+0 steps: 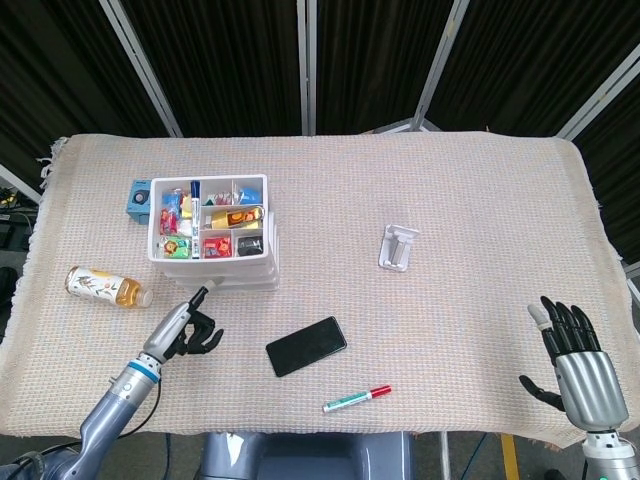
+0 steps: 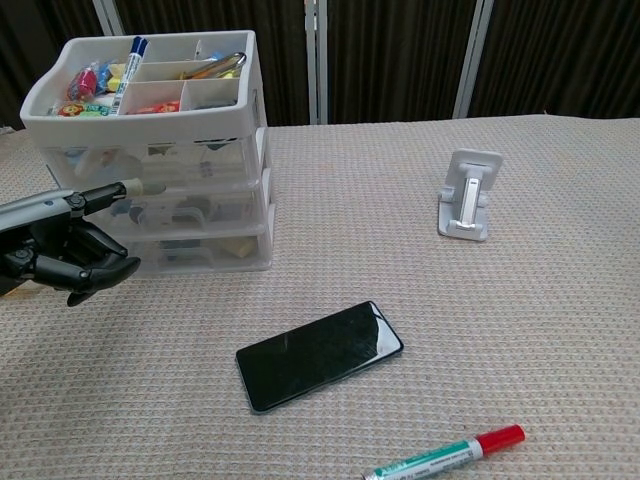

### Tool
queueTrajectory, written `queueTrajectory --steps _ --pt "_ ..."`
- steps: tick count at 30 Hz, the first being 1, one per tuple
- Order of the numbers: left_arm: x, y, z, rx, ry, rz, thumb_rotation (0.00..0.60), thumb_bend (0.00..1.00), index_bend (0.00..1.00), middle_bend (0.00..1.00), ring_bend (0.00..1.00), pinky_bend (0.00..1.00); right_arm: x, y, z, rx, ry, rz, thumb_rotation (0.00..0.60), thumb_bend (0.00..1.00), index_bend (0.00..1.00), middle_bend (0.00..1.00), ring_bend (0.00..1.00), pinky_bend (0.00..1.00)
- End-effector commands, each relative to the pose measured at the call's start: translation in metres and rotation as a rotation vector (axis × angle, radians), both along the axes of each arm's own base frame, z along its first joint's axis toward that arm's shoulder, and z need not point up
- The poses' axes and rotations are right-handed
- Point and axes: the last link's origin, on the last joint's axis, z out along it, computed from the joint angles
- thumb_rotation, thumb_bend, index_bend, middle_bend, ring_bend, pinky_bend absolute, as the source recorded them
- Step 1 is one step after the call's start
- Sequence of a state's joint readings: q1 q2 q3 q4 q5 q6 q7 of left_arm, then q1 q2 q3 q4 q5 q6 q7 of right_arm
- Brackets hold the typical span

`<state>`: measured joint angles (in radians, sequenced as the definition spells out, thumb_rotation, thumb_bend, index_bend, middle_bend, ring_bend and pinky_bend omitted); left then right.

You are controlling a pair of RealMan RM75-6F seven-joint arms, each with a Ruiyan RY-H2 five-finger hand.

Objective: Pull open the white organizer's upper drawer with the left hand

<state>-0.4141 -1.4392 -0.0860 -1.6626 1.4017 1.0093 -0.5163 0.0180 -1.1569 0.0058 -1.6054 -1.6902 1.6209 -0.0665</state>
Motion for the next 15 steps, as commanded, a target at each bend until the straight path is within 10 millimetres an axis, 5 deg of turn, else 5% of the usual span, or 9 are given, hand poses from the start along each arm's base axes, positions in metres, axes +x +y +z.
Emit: queueTrajectory --steps 1,15 --pt "0.0030 0.0017 -0.0021 -0.007 -0.002 -0.004 0.600 0.50 0.00 0.87 0.86 0.75 0.0001 0.0000 0.0001 0.000 -0.002 0.000 0.600 0.00 0.00 0.00 0.00 0.00" --pt "0.0120 0.0084 -0.0043 0.007 -0.015 -0.009 0.600 0.50 0.00 0.87 0.86 0.75 -0.0007 -0.0006 -0.0016 0.004 0.001 -0.004 0.600 0.00 0.00 0.00 0.00 0.00"
